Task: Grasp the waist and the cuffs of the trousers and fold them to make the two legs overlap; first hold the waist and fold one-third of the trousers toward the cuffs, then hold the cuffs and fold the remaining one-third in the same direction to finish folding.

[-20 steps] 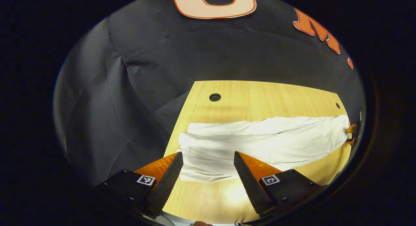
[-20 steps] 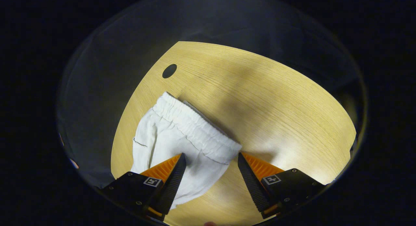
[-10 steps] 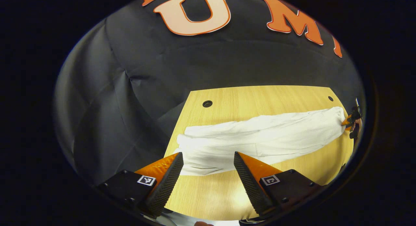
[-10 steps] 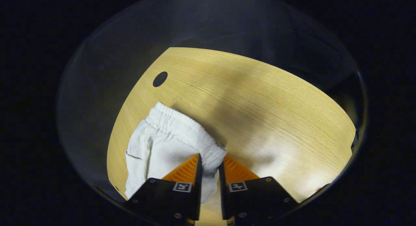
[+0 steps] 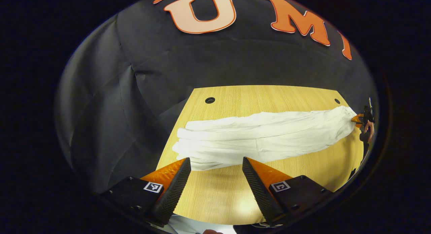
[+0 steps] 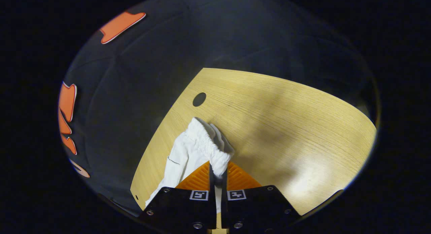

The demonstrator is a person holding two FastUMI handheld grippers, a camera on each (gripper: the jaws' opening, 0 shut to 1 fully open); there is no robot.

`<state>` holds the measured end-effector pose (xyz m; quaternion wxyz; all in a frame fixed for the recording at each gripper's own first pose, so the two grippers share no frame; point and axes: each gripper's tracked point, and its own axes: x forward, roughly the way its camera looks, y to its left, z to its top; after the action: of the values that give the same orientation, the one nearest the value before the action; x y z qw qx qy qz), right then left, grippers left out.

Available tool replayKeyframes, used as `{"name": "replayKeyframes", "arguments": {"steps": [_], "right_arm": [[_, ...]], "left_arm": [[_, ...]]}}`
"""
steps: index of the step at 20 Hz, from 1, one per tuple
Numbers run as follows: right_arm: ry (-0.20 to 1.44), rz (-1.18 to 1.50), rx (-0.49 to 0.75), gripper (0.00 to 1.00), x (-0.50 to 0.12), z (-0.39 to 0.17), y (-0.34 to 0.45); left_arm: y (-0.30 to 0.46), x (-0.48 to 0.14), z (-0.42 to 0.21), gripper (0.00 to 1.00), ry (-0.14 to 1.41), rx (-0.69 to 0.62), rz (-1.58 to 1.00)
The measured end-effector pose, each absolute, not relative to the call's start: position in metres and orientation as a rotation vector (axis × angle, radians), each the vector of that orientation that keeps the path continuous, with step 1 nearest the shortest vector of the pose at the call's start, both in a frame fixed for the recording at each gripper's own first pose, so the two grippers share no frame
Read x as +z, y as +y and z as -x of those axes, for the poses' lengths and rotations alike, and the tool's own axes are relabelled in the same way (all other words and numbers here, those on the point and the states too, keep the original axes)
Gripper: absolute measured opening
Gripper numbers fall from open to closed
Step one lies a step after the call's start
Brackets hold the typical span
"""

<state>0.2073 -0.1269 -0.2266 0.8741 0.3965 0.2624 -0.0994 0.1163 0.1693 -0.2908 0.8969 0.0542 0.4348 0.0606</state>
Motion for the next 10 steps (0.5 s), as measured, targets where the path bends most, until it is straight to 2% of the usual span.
{"name": "replayKeyframes", "arguments": {"steps": [10], "right_arm": [[0.356, -0.662, -0.094, 0.06, -0.154, -0.165, -0.108]], "left_arm": [[0.163, -0.281, -0.113, 1.00, 0.903, 0.046, -0.068]]}}
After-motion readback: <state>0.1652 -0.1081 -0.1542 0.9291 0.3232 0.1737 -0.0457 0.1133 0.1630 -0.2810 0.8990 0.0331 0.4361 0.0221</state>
